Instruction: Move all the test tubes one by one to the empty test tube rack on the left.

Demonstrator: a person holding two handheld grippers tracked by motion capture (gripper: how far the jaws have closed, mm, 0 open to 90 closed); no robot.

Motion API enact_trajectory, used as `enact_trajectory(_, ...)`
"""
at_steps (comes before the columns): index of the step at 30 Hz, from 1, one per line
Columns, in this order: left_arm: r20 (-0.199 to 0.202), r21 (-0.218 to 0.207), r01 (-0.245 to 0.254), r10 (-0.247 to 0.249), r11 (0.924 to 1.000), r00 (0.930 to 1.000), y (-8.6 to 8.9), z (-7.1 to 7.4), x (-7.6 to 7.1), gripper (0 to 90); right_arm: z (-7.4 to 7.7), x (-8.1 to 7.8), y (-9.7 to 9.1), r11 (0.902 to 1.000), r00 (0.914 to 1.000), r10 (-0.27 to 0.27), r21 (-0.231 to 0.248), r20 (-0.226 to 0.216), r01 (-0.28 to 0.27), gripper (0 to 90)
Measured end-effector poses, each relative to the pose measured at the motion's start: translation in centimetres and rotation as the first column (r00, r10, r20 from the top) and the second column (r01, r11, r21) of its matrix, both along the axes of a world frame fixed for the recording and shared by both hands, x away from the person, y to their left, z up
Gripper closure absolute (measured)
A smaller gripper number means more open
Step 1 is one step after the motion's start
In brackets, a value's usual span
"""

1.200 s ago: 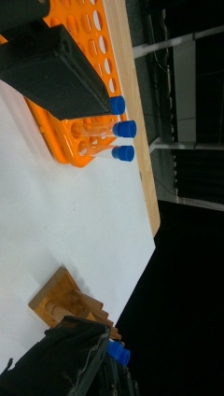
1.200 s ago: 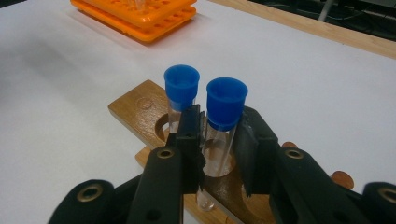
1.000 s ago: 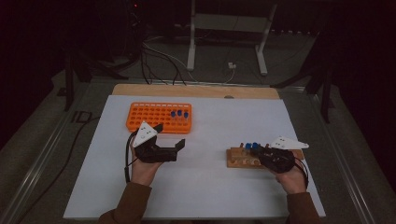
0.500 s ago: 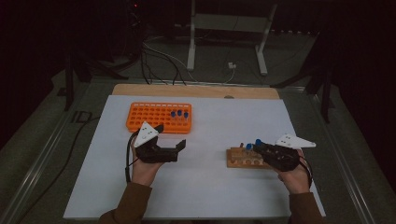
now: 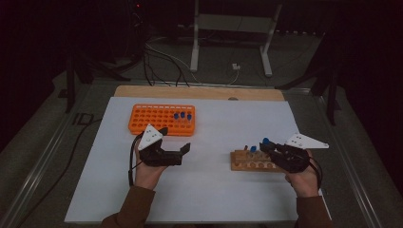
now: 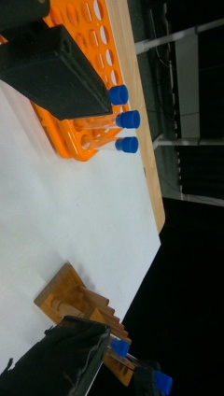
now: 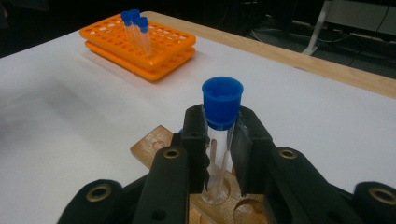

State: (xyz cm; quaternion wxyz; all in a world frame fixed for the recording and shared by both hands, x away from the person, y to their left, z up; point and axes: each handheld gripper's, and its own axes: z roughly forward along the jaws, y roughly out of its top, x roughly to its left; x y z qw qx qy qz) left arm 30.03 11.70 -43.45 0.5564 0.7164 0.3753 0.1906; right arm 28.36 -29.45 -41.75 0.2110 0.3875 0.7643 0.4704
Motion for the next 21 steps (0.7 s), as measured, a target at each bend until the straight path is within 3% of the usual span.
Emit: enact_trajectory(21, 0.004, 0.010, 0.007, -0.007, 0.9999, 1.0000, -0.4, 0.0, -0.1, 0.4, 2.1, -1.0, 0.2, 0.9997, 0.9986, 0.000, 0.025, 0.052, -0.001, 77.1)
